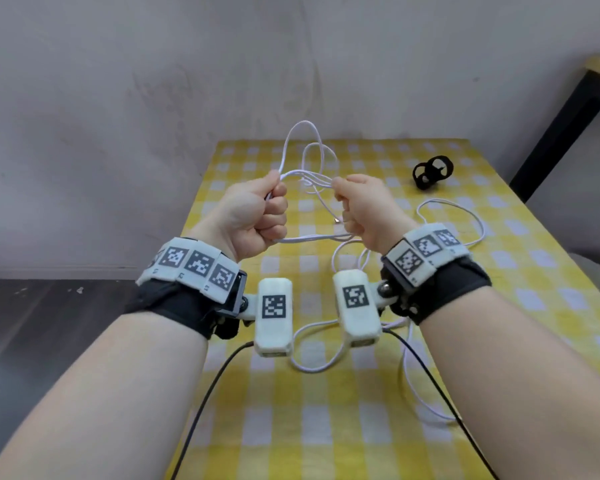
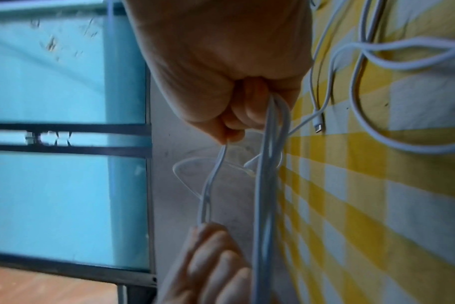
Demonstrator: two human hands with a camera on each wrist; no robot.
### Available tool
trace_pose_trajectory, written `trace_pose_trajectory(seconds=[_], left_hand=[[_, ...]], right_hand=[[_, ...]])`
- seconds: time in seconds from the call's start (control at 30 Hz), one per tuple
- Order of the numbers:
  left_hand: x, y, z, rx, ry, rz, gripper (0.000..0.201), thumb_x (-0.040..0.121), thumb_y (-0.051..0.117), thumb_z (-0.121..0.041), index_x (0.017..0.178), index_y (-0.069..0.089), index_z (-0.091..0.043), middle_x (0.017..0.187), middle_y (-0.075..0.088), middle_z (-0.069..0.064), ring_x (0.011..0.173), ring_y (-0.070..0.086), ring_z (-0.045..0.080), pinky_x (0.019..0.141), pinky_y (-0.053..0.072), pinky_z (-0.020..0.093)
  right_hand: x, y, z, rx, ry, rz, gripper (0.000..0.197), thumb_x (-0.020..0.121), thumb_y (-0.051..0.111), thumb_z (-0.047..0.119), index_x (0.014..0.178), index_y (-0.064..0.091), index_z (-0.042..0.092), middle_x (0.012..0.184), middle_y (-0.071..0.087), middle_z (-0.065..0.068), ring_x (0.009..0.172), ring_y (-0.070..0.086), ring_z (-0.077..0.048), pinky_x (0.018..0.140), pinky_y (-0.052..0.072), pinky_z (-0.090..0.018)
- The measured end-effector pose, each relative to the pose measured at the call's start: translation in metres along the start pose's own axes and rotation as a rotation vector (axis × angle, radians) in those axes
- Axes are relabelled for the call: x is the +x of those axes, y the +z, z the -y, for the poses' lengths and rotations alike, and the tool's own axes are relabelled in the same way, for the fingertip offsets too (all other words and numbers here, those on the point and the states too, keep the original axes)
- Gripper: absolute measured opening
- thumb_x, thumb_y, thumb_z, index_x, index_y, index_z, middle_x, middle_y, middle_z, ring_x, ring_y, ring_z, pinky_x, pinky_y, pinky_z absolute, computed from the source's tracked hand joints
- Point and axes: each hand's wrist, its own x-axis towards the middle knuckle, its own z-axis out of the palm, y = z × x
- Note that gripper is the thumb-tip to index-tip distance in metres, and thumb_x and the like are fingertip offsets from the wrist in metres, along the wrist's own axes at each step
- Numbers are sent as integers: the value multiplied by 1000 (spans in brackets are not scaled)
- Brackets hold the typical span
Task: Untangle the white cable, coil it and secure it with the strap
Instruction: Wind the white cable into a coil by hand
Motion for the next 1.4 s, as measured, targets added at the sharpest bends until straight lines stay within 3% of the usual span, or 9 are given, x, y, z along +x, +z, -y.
trace_pose_trajectory(seconds=[0.27, 0.6, 0.7, 0.8, 0.9, 0.97, 1.13, 1.27, 1.4], left_hand=[[29, -14, 1, -72, 13, -12, 40, 101, 35, -36, 65, 38, -19, 39, 22, -9, 29, 17, 5, 31, 18, 14], [51, -16, 15, -45, 3, -12, 41, 99, 38, -33, 61, 37, -20, 38, 20, -10, 28, 15, 4, 34, 12, 16], [55, -21, 15, -63, 5, -16, 41, 100, 37, -34, 62, 38, -20, 39, 21, -10, 28, 16, 3, 34, 13, 16], [57, -25, 15, -48, 10, -20, 40, 100, 36, -36, 64, 39, -20, 40, 21, -10, 29, 16, 3, 34, 13, 16], [58, -28, 13, -5, -4, -23, 39, 100, 35, -37, 65, 38, -20, 41, 22, -10, 29, 16, 3, 34, 14, 16], [58, -26, 10, 59, -12, -29, 39, 100, 36, -37, 65, 38, -21, 41, 21, -10, 30, 16, 3, 34, 14, 16], [55, -12, 6, 249, -4, 27, 39, 100, 35, -37, 65, 39, -20, 41, 21, -10, 31, 14, 4, 36, 11, 17], [52, -9, 2, 271, 0, 113, 40, 100, 34, -38, 65, 38, -20, 41, 20, -11, 30, 14, 3, 36, 10, 15], [49, -6, 1, 290, 1, 154, 41, 100, 32, -37, 64, 38, -20, 40, 22, -11, 30, 16, 2, 36, 11, 15]], right_hand=[[15, 3, 1, 213, 45, -14, 27, 88, 61, 21, 66, 46, 19, 58, 32, 6, 30, 19, -6, 35, 16, -14], [39, 6, -16, 240, -25, -114, 34, 80, 59, 3, 58, 38, 18, 42, 18, 10, 37, 13, -10, 40, 11, -17], [42, 3, -20, 217, 12, -46, 35, 82, 61, 9, 56, 40, 20, 46, 21, 7, 37, 16, -11, 39, 16, -18], [41, -3, -21, 183, 17, 36, 27, 88, 63, 18, 64, 51, 15, 45, 35, 6, 36, 30, -10, 42, 35, -22], [41, -7, -16, 60, -103, -39, 11, 86, 67, 28, 83, 59, 21, 71, 55, 4, 58, 50, -9, 66, 49, -32], [39, -9, -8, -9, -255, -147, 16, 82, 69, 38, 90, 59, 28, 85, 60, 7, 71, 54, -6, 73, 47, -27], [29, -2, 10, -98, -440, -24, 42, 71, 73, 48, 107, 56, 36, 81, 64, 7, 71, 59, -5, 74, 51, -26], [30, -2, 10, -106, -472, -90, 22, 80, 67, 21, 100, 60, 29, 68, 65, 4, 58, 56, -9, 67, 52, -33], [24, -12, 18, 27, -555, 0, 17, 88, 62, 15, 104, 61, 21, 77, 64, 0, 54, 54, -10, 53, 44, -21]])
